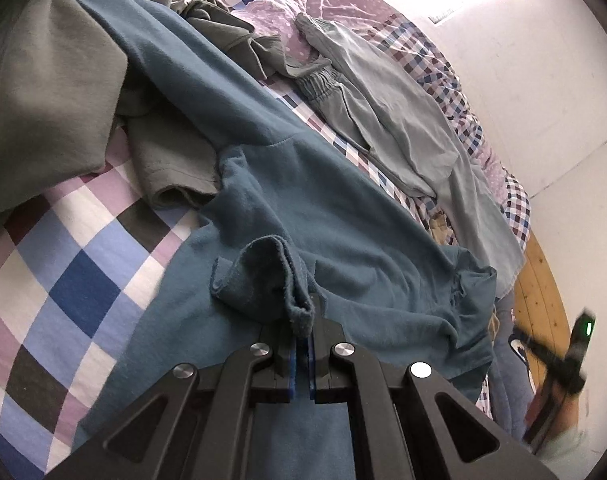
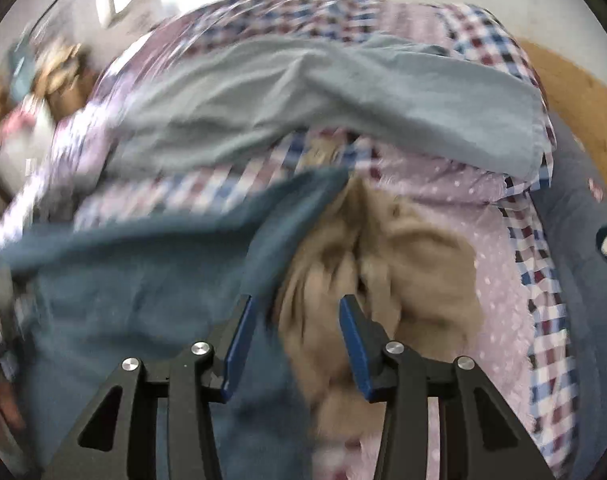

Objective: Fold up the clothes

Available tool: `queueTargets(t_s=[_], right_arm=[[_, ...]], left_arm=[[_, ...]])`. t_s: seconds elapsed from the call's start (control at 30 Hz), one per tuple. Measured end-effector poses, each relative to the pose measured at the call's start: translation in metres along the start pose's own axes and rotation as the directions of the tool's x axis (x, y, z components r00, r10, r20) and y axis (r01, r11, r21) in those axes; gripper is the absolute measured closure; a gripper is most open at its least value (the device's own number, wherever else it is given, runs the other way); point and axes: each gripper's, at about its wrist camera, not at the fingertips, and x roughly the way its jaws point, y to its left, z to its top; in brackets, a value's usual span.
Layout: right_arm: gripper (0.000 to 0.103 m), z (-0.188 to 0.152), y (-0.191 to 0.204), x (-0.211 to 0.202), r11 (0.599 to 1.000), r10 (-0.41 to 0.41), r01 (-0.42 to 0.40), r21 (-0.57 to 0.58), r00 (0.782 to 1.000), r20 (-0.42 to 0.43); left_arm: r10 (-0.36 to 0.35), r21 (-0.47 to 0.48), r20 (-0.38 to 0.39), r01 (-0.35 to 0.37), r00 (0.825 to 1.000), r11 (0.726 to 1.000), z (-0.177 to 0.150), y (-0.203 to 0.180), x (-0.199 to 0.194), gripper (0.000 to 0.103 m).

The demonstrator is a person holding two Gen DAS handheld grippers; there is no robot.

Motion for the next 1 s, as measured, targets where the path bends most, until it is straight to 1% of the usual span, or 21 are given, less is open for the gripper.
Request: queueTargets(t_s=[0.07,0.13,0.23,0.33,0.37,0.4,0.43,0.5,0.6,0.67,0.73,0.77,0.83,0.87,0.9,0.93,0.97,1.0], right_arm=[[0.058,-0.024,0.010,0.001,0.998,-0.016,0.015,-0.063,0.999,-0.027],[0.058,-0.038,0.013,0.007,0.996,-0.037,0.033,-0.088,0.998,-0.053],[0.058,-0.043,0.001,0.016,0.999,0.034,-0.034,0.010,0.998,-0.044],[0.058,-0.044,-0.010,0.027,0.989,0.108,-0.103,0.108,0.993,-0.043],[0.064,-0.044,-0.013,0.031,0.985,0.125,-0.118,0.128,0.991,-0.045],[0.075,-0.044,-0.014,0.034,0.982,0.132,-0.125,0.141,0.990,-0.045],[0.097,-0.044,-0.013,0.032,0.984,0.122,-0.116,0.135,0.992,-0.037],[0.097,-0.043,-0.010,0.027,0.988,0.098,-0.095,0.119,0.995,-0.020],[0.097,-0.045,0.002,-0.012,0.998,0.021,-0.024,0.053,0.999,0.046],[0.098,-0.050,0.008,-0.041,0.999,-0.027,0.022,0.040,0.994,0.109],[0.098,-0.060,0.011,-0.070,0.996,-0.069,0.059,0.062,0.982,0.174],[0.098,-0.066,0.011,-0.075,0.995,-0.080,0.066,0.081,0.980,0.184],[0.098,-0.081,0.003,-0.068,0.988,-0.081,0.061,0.140,0.986,0.144],[0.098,-0.089,-0.007,-0.050,0.982,-0.078,0.064,0.177,0.994,0.074],[0.098,-0.098,-0.019,-0.025,0.974,-0.062,0.064,0.218,0.998,-0.018],[0.097,-0.106,-0.027,-0.007,0.967,-0.042,0.064,0.246,0.995,-0.092],[0.097,-0.112,-0.032,0.008,0.963,-0.024,0.063,0.263,0.989,-0.149],[0.097,-0.116,-0.032,0.012,0.962,-0.017,0.062,0.266,0.986,-0.167]], left_arm=[[0.000,0.002,0.005,0.000,1.000,1.000,0.000,0.000,-0.001,0.101],[0.003,0.006,0.010,-0.003,1.000,1.000,0.001,-0.001,-0.002,0.101],[0.008,0.013,0.010,-0.008,1.000,1.000,0.000,-0.001,-0.002,0.101],[0.011,0.010,0.013,-0.011,1.000,1.000,0.000,0.000,-0.001,0.101],[0.010,0.007,0.013,-0.010,1.000,1.000,0.000,0.000,-0.001,0.101],[0.009,0.005,0.012,-0.009,1.000,1.000,0.000,0.000,0.000,0.101],[0.009,0.007,0.012,-0.009,1.000,1.000,0.000,-0.001,0.000,0.101],[0.008,0.011,0.012,-0.008,1.000,1.000,0.000,-0.001,0.001,0.101],[0.007,0.013,0.016,-0.007,1.000,1.000,0.000,-0.001,0.000,0.101],[0.010,0.013,0.015,-0.010,1.000,1.000,-0.001,-0.001,0.000,0.101],[0.017,0.013,0.009,-0.017,1.000,1.000,-0.001,-0.001,0.001,0.101],[0.020,0.013,0.004,-0.020,1.000,1.000,-0.001,0.000,0.002,0.101],[0.032,0.021,-0.002,-0.032,0.999,0.999,-0.003,-0.001,0.003,0.101],[0.034,0.025,-0.003,-0.034,0.999,0.999,-0.003,-0.001,0.004,0.101],[0.036,0.031,-0.006,-0.036,0.999,0.999,-0.004,-0.003,0.004,0.101],[0.039,0.037,-0.010,-0.038,0.999,0.999,-0.005,-0.004,0.005,0.101],[0.041,0.043,-0.013,-0.040,0.999,0.998,-0.006,-0.005,0.005,0.101],[0.043,0.049,-0.017,-0.042,0.999,0.998,-0.007,-0.007,0.006,0.101]])
